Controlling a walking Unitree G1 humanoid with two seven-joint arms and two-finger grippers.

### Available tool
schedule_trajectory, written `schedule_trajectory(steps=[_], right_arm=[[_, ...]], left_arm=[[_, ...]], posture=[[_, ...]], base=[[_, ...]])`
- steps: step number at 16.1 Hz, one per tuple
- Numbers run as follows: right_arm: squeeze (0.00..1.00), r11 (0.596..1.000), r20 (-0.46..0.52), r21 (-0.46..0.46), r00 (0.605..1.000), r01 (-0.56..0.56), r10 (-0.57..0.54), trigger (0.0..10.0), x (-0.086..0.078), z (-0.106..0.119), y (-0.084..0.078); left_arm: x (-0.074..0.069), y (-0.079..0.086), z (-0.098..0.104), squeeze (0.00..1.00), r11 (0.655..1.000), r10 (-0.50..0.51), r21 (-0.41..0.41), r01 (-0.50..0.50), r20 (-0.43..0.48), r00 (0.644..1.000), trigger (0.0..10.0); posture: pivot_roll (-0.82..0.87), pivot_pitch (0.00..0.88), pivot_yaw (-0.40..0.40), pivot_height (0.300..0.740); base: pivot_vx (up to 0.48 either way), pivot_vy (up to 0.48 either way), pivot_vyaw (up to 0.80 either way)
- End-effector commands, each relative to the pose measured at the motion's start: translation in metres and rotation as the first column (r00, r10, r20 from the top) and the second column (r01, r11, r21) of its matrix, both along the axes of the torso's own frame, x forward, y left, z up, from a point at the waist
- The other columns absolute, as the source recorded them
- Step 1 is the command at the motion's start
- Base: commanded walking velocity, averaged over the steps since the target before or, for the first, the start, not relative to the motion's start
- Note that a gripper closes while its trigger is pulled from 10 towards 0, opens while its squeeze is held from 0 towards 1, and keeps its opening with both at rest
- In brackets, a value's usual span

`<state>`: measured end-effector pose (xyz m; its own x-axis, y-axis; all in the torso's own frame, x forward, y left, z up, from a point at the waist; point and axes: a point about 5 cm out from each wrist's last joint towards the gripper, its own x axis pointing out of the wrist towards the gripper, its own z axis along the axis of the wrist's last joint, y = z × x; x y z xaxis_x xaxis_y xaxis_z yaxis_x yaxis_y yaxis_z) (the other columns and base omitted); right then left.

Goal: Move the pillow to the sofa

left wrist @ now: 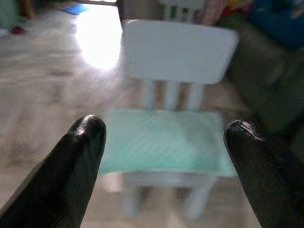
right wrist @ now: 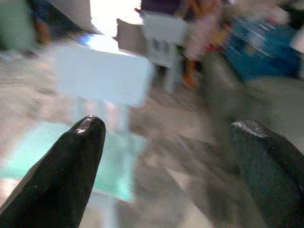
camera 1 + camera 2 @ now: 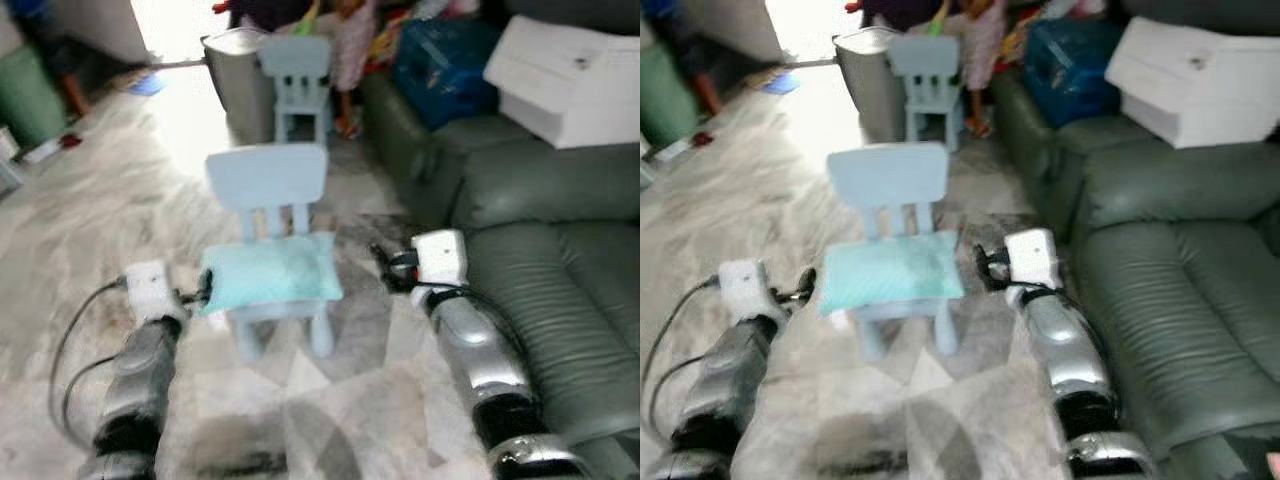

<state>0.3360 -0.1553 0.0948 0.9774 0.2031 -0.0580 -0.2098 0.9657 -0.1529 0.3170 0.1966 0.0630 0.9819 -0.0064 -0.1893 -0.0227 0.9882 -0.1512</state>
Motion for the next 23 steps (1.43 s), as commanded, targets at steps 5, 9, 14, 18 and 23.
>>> schedule_trajectory(steps=[5,9,14,18,23], right_arm=[[0.00,1.000,0.032,0.018,0.999,-0.004,0.004,10.0,0.0028,0.0072,0.0068],[0.00,1.000,0.042,0.015,0.999,-0.009,0.008,10.0,0.0029,0.0086,0.0087],[0.00,1.000,0.045,0.016,0.999,-0.015,0.015,10.0,0.0019,0.0085,0.0110],[0.00,1.000,0.034,0.013,0.999,-0.023,0.022,10.0,0.0011,0.0061,0.0119],[0.00,1.000,0.026,0.007,0.999,-0.023,0.022,10.0,0.0010,0.0044,0.0114]], left_arm=[[-0.0036,0.0096,-0.0009,0.00,0.999,0.015,0.028,-0.015,-0.003,1.000,10.0],[-0.0038,0.0090,-0.0005,0.00,0.999,0.015,0.029,-0.015,0.005,1.000,10.0],[-0.0044,0.0078,-0.0006,0.00,1.000,0.016,0.016,-0.016,0.010,1.000,10.0],[-0.0050,0.0070,-0.0043,0.00,0.999,0.031,-0.009,-0.032,-0.022,0.999,10.0],[-0.0047,0.0062,-0.0067,0.00,1.000,0.024,0.020,-0.023,-0.051,0.998,10.0]], posture=[[-0.12,0.000,0.048,0.740],[-0.12,0.000,0.048,0.740],[-0.12,0.000,0.047,0.740],[-0.12,0.000,0.046,0.740],[-0.12,0.000,0.045,0.740]], base=[[0.446,0.000,0.00],[0.446,0.000,0.00],[0.447,0.000,0.00],[0.283,0.205,0.00],[0.000,0.444,0.00]])
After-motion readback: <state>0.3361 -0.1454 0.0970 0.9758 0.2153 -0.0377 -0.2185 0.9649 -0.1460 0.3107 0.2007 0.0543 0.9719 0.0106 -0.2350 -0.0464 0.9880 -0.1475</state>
